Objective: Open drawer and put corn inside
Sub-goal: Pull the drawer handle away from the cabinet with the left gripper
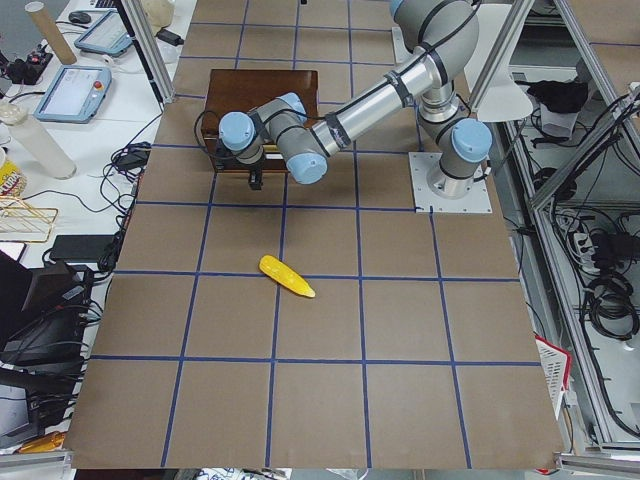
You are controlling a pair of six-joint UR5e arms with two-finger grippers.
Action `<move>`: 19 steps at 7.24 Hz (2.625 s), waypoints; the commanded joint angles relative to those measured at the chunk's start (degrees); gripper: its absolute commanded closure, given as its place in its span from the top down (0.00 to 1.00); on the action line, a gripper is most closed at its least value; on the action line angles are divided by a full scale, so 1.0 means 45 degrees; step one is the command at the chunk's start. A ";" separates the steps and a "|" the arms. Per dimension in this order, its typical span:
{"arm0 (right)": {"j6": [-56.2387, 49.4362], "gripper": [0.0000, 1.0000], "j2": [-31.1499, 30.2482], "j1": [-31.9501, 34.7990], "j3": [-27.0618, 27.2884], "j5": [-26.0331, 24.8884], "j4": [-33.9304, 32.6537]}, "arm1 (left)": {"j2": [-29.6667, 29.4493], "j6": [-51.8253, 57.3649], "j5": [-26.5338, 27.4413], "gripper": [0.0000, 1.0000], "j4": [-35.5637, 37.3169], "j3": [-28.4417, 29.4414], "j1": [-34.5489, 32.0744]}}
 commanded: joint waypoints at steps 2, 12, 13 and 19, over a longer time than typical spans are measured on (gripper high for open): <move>0.0000 1.00 0.0017 0.0000 0.0000 0.0000 -0.0018 | -0.0002 0.0417 0.0385 1.00 -0.0007 0.0061 0.0178; 0.0000 1.00 0.0017 0.0000 0.0000 0.0000 0.0002 | -0.0178 0.1707 0.1108 1.00 -0.0183 0.0666 0.0959; 0.0000 1.00 -0.0003 0.0000 0.0000 0.0000 0.0002 | -0.0217 0.1765 0.1128 1.00 -0.0183 0.0725 0.0979; 0.0000 1.00 -0.0003 0.0000 0.0000 0.0000 -0.0017 | -0.0432 0.2664 0.1534 1.00 -0.0222 0.1076 0.1565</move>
